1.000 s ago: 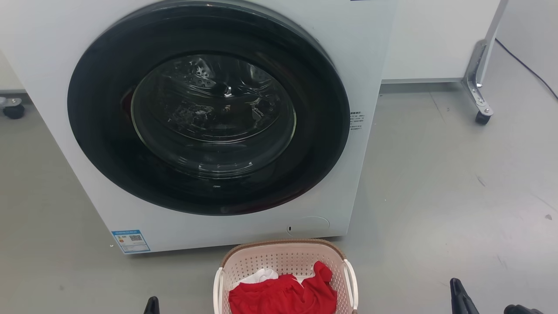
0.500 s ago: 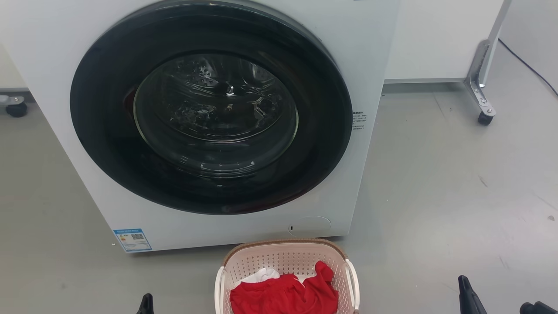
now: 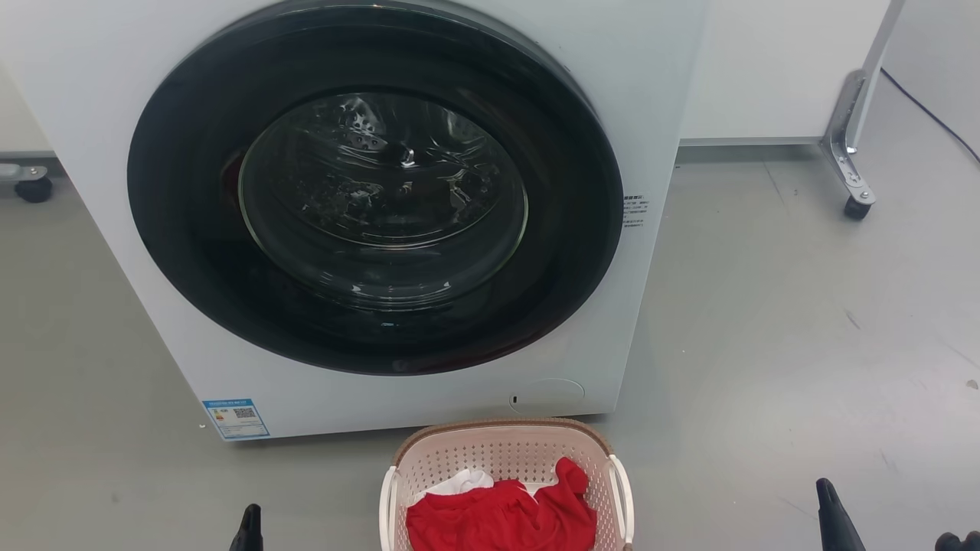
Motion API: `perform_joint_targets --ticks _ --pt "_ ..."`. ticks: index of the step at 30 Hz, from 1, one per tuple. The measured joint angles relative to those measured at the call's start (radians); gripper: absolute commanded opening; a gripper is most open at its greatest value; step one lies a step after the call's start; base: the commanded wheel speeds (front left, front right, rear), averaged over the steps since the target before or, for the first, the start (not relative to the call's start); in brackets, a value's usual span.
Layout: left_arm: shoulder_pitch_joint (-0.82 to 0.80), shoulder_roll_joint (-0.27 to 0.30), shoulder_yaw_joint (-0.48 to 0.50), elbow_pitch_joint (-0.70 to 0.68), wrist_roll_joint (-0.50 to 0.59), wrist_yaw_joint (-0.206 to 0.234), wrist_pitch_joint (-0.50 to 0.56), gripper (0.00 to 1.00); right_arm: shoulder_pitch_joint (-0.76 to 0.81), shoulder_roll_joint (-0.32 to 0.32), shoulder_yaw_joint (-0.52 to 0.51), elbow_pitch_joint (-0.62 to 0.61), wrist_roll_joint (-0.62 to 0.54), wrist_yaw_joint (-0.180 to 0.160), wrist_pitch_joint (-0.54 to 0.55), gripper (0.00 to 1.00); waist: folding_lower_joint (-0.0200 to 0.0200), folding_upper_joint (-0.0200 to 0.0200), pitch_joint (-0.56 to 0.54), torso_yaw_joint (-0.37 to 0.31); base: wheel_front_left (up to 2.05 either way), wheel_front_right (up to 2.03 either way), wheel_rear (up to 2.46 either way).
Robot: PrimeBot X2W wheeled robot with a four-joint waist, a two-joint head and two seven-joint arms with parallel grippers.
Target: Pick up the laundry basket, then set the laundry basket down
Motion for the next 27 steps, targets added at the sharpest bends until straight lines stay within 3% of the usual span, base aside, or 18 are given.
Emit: perform_joint_targets --ticks 27 --pt "-0.055 -0.007 0.069 0.025 -0.372 -0.071 0.089 0.00 -0.042 0.037 -0.111 0.026 0.356 0.065 0.096 0.00 0.0000 0.0000 0.003 0.011 0.00 0.00 0.00"
